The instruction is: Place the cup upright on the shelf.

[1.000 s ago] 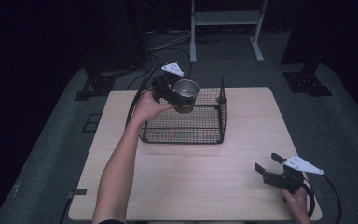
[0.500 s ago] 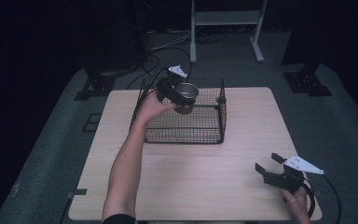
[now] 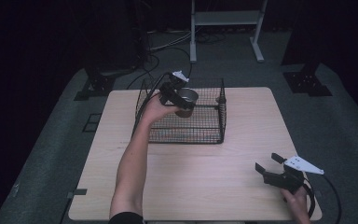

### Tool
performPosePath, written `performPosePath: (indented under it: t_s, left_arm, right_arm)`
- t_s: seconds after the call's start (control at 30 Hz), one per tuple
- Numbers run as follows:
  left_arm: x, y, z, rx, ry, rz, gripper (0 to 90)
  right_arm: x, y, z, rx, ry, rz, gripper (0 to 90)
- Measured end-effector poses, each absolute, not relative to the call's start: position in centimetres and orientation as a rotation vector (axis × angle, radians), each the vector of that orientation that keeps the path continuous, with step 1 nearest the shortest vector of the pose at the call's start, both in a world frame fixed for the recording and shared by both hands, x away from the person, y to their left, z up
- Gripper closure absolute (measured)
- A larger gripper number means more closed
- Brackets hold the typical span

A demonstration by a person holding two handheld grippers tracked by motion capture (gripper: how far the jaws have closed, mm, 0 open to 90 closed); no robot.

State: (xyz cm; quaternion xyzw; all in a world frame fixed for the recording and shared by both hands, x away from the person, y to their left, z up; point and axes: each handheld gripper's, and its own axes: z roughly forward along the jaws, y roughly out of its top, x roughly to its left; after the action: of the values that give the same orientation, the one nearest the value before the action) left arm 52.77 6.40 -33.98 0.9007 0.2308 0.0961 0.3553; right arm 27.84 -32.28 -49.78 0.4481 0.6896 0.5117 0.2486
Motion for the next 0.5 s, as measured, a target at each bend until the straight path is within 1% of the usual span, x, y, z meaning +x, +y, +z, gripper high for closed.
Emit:
performPosePath:
  t_s: [0.5]
  left_arm:
    - [53.9, 4.7, -36.7, 2.401, 0.622, 0.221, 17.4]
  right_arm:
    - [27.8, -32.3, -49.8, 1.215, 1.879, 1.395, 13.8]
